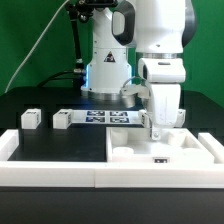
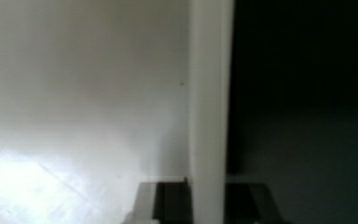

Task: Assemble one leg

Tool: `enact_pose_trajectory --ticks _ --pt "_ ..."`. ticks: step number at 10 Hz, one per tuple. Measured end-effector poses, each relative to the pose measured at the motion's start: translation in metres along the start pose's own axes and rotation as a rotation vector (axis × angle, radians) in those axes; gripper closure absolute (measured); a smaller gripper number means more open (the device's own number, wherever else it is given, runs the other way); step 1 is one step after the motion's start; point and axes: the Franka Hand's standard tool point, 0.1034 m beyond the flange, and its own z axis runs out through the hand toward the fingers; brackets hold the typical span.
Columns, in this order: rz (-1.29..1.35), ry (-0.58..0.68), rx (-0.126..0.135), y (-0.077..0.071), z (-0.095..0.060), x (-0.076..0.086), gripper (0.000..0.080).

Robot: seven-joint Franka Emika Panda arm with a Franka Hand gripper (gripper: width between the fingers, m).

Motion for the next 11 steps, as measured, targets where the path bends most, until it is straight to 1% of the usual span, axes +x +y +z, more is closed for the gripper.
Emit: enact_pose_trajectory --ticks 1,3,4,5,6,7,8,9,10,11 --pt "-0.004 0.005 -0.008 0.0036 0.0002 0.0036 0.0739" --pt "0.003 0.008 -0.009 0.0034 0.0001 0.0062 0.0739" --pt "0.004 0.007 -0.009 0.0031 0.0003 0.0057 0.0658" --pt "0.005 0.007 -0.008 0.003 0.0004 0.0054 0.0658" --pt "0.005 0.007 -0.008 0.003 0.0004 0.0054 0.0522" --pt "0.005 0.007 -0.008 0.0029 0.0005 0.0053 0.034" --pt "0.005 0.007 -0.008 0.0029 0.0005 0.0052 0.0219" --pt "0.005 0.007 -0.008 0.0028 0.0005 0.0052 0.0219" --pt "0.005 0.007 -0.008 0.0028 0.0005 0.0051 0.0164" --pt "0.005 0.007 -0.008 0.0028 0.0005 0.0051 0.0153"
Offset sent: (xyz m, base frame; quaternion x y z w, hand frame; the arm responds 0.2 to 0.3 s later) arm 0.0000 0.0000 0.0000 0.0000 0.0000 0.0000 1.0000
